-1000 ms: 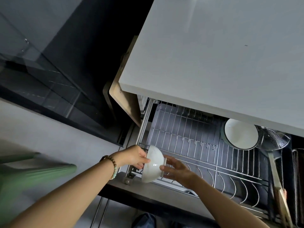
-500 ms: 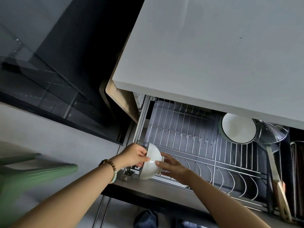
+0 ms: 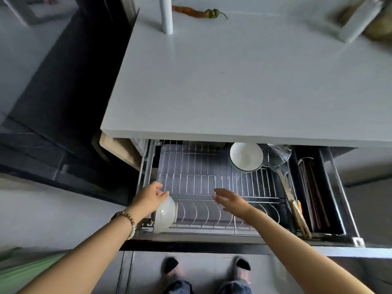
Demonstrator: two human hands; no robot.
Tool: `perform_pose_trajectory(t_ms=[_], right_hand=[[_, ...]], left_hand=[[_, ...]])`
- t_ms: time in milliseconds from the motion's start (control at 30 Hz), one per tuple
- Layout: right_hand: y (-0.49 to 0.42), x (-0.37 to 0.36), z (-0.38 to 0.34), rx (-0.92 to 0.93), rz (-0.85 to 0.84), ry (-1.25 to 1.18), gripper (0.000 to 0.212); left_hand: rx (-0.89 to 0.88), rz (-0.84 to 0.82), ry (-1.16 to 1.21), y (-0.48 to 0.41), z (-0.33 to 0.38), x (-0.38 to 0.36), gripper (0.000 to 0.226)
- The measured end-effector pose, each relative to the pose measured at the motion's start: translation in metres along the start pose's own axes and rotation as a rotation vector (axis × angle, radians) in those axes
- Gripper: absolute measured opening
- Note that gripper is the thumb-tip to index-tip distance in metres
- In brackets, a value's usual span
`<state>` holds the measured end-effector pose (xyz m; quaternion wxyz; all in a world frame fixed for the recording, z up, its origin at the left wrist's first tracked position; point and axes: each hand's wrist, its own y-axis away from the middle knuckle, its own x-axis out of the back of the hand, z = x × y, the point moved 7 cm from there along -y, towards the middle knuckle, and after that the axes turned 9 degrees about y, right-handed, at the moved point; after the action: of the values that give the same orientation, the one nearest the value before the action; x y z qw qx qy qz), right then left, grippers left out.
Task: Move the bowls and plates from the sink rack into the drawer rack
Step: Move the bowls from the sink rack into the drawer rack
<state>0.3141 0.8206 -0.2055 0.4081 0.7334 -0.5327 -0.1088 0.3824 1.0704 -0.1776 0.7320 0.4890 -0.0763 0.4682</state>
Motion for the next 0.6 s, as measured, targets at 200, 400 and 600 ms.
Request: perform_pose_trajectory(t_ms=[200, 400, 600], right_hand=[[0.125, 0.133, 0.050, 0.004, 0.280, 0.067, 0.055], [0.279, 0.280, 0.152, -0.017, 0.599, 0.186, 0.060], [0.429, 0.400, 0.270, -0.097, 0.828, 0.270, 0.065]], left_hand=[[-0.285, -0.137, -0.064, 0.057, 0.164, -0.071, 0.058], [-0.621, -0.178, -0.314, 0.143, 0.355, -0.191, 0.067], [-0.928, -0.214, -0.470, 0.225, 0.514, -0.343, 0.073]])
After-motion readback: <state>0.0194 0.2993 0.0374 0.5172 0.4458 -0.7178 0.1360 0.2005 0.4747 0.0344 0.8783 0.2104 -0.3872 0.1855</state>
